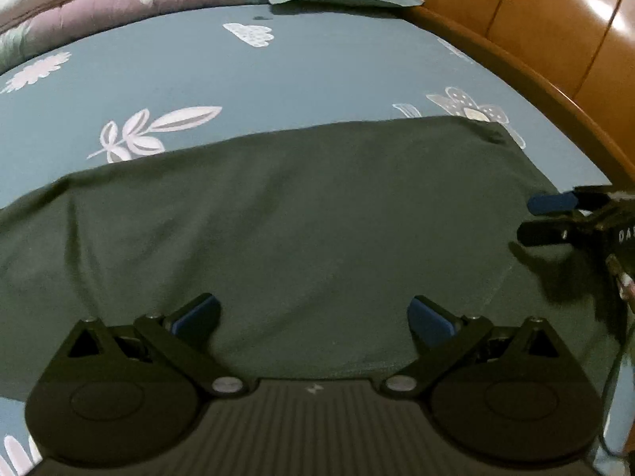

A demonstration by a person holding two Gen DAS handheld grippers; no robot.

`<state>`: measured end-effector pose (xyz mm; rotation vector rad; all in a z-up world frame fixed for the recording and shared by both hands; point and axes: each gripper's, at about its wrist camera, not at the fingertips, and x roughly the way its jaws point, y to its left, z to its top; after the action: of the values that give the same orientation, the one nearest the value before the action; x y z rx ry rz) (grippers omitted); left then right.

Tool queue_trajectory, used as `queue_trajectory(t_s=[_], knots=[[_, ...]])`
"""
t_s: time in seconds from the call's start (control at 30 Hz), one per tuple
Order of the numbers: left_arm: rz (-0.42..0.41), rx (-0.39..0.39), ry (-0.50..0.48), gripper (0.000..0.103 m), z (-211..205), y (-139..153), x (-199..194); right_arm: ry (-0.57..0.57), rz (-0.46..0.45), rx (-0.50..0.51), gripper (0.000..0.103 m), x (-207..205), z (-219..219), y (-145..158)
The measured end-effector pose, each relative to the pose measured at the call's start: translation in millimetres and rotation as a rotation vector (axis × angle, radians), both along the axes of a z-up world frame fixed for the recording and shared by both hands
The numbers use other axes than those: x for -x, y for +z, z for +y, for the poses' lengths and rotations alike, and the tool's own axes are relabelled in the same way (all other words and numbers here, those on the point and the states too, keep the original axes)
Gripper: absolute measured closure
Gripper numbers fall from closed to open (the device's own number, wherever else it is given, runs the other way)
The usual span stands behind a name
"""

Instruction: Fold clothes

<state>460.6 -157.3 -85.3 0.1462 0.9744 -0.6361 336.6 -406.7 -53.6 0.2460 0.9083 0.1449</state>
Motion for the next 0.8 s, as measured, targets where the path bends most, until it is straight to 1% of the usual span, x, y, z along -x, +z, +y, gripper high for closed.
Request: queue_trajectory(t_s=[0.1,0.2,0.37,0.53,0.6,0.67,0.73,0.8], knots=[[0.013,-0.005,-0.022,0.001,1.4,0.1,-2.3,0.014,0.011,-0.033,0.000,1.3,-6.0,1.4],[0.030,0.006,-0.013,0.001,3.3,1.2,-4.9,0.006,0.019,-0.046,0.000,0.8,-6.8,0.5],[0.034,0.027,-0.011,0.001,6.3,0.2,-6.1,0.030,0.036,-0.018,0.000,-1.4,-2.7,1.5],[0.023,-0.015,-0.047,0.001,1.3,1.8,-3.5,0.054,0.037,0.016,0.000,-2.2,0.9,1.6],[0.030,-0.018,-0.040,0.001,-1.4,5.5,-3.9,0.064,0.038,0.025,0.000,-2.3,1.8,1.7],[0.028,-0.005,-0.045,0.002,-5.7,12.8,-1.1,0.070,0.041,0.027,0.000,-2.6,1.8,2.3],[-0.007,0.016,-0.078,0.002,-14.3,25.0,8.0,0.072,0.045,0.023,0.000,-3.2,1.1,3.4],[-0.042,0.043,-0.131,0.002,-26.3,38.4,19.7,0.074,0.049,0.019,0.000,-3.7,0.5,4.5]])
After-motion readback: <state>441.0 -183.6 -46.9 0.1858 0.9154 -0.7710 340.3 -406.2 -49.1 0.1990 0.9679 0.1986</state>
